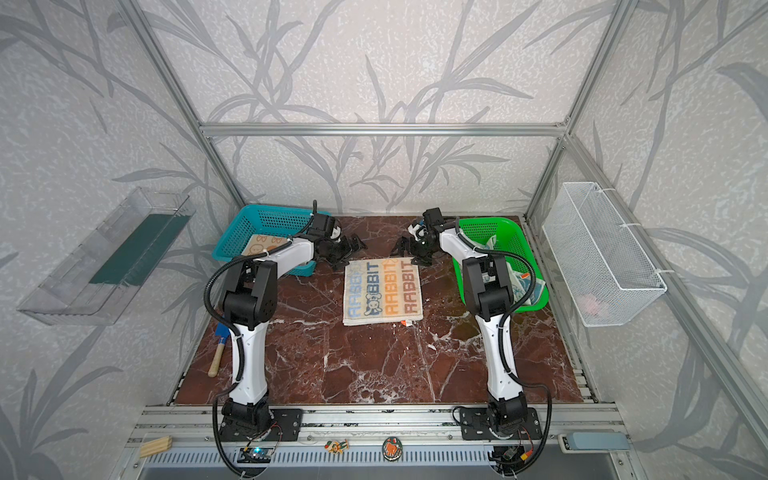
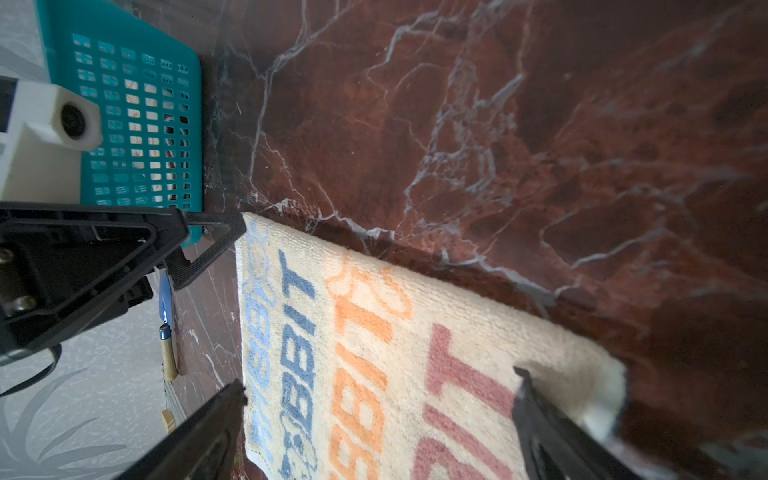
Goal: Fold and stack the towels
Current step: 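Release the towel and raise both grippers above its far edge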
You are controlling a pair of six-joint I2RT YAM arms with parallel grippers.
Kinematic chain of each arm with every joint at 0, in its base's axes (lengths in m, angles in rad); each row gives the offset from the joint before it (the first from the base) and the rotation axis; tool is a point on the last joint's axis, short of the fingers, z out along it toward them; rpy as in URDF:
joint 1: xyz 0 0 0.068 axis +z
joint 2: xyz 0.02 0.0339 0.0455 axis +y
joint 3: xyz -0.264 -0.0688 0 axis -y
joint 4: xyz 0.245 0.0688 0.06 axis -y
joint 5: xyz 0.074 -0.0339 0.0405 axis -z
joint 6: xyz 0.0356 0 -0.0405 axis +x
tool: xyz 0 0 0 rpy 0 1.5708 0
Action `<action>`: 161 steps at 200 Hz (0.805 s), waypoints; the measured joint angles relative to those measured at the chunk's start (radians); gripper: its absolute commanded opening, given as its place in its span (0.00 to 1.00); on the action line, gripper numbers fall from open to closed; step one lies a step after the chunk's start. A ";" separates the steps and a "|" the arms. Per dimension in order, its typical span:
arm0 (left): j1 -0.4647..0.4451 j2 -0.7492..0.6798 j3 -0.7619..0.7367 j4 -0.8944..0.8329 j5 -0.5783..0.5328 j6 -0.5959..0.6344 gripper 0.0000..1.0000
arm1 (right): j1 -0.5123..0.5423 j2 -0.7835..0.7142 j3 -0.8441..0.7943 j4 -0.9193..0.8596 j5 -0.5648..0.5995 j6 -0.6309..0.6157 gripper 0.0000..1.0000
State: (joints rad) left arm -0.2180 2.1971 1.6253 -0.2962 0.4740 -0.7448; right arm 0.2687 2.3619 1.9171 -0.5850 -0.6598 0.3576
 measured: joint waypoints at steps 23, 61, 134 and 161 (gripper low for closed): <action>0.010 0.000 0.000 -0.016 -0.011 0.021 0.99 | -0.001 0.003 0.000 -0.015 0.006 -0.013 0.99; 0.011 0.000 0.003 -0.037 -0.025 0.057 0.99 | -0.001 0.003 0.018 -0.050 0.017 -0.038 0.99; -0.004 -0.035 0.056 -0.162 -0.177 0.199 0.99 | -0.003 0.031 0.251 -0.200 0.211 -0.154 0.99; -0.025 -0.090 0.028 -0.156 -0.240 0.249 0.99 | -0.003 0.079 0.297 -0.235 0.269 -0.195 0.99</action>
State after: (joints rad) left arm -0.2428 2.1071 1.6535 -0.4519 0.2340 -0.4953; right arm 0.2653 2.4413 2.2139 -0.8196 -0.3908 0.1623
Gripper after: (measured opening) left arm 0.992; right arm 0.994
